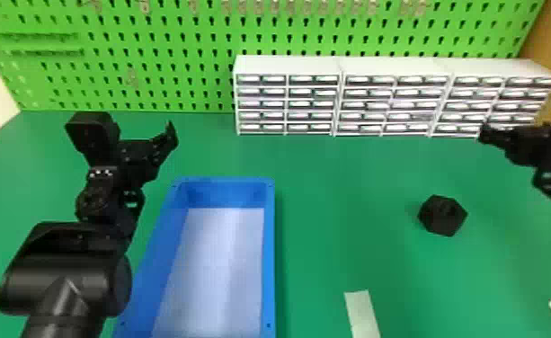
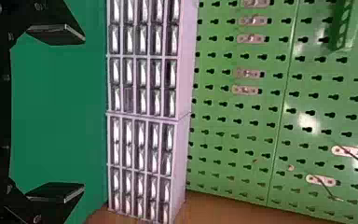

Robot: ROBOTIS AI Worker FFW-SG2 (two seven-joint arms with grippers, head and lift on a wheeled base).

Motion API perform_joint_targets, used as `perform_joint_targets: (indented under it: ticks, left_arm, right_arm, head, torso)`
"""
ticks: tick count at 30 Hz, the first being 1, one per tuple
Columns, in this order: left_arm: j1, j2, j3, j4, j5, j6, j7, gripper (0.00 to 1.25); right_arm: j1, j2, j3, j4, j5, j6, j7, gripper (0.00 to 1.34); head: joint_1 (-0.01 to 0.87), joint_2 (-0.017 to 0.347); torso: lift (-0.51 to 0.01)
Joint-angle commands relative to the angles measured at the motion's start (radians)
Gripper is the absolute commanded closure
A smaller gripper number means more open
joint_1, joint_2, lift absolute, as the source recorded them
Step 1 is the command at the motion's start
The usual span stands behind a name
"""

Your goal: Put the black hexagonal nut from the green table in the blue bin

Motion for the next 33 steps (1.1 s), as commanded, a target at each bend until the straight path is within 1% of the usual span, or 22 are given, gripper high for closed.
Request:
perform_joint_targets:
  ticks: [1, 5, 8, 10, 13, 16, 18, 21, 26, 33]
  left_arm:
    - [-0.001, 0.000, -0.003, -0.002, 0.000, 0.000, -0.002, 0.22]
    - [-0.003, 0.000, -0.005, -0.003, -0.001, 0.000, -0.002, 0.22]
    - [-0.003, 0.000, -0.005, -0.003, -0.001, 0.000, -0.002, 0.22]
    - [-0.004, 0.000, -0.006, -0.003, -0.001, 0.000, -0.002, 0.22]
    - [-0.003, 0.000, -0.005, -0.003, -0.001, 0.000, -0.003, 0.22]
    - [-0.004, 0.000, -0.005, -0.005, -0.003, 0.000, -0.003, 0.22]
    - [-0.006, 0.000, -0.005, -0.005, -0.006, 0.000, -0.006, 0.22]
    - [-0.006, 0.000, -0.003, -0.005, -0.006, 0.000, -0.006, 0.22]
    - [-0.004, 0.000, -0.003, -0.007, -0.006, 0.000, -0.008, 0.22]
    - [-0.006, 0.000, 0.000, -0.010, -0.007, 0.000, -0.012, 0.22]
  right_arm:
    - [-0.067, -0.049, 0.008, 0.000, 0.000, 0.136, 0.014, 0.18]
    - [-0.127, -0.088, 0.042, 0.018, -0.019, 0.237, 0.021, 0.18]
    - [-0.175, -0.111, 0.079, 0.060, -0.054, 0.298, 0.029, 0.18]
    - [-0.213, -0.123, 0.102, 0.103, -0.075, 0.346, 0.050, 0.18]
    - [-0.267, -0.135, 0.142, 0.170, -0.077, 0.395, 0.083, 0.18]
    - [-0.324, -0.151, 0.200, 0.245, -0.071, 0.426, 0.132, 0.18]
    - [-0.354, -0.155, 0.235, 0.287, -0.054, 0.437, 0.164, 0.18]
    - [-0.389, -0.160, 0.268, 0.344, -0.049, 0.441, 0.193, 0.18]
    - [-0.440, -0.161, 0.331, 0.436, -0.012, 0.450, 0.256, 0.19]
    - [-0.511, -0.164, 0.410, 0.592, 0.043, 0.449, 0.371, 0.20]
  head:
    - [0.686, 0.051]
    - [0.686, 0.051]
    - [0.686, 0.051]
    - [0.686, 0.051]
    - [0.686, 0.051]
    - [0.686, 0.051]
    - [0.686, 0.051]
    - [0.686, 0.051]
    - [0.686, 0.051]
    - [0.686, 0.051]
  torso:
    - [-0.096]
    - [-0.096]
    - [-0.096]
    - [-0.096]
    - [-0.096]
    - [-0.096]
    - [-0.096]
    - [-0.096]
    - [-0.096]
    - [-0.096]
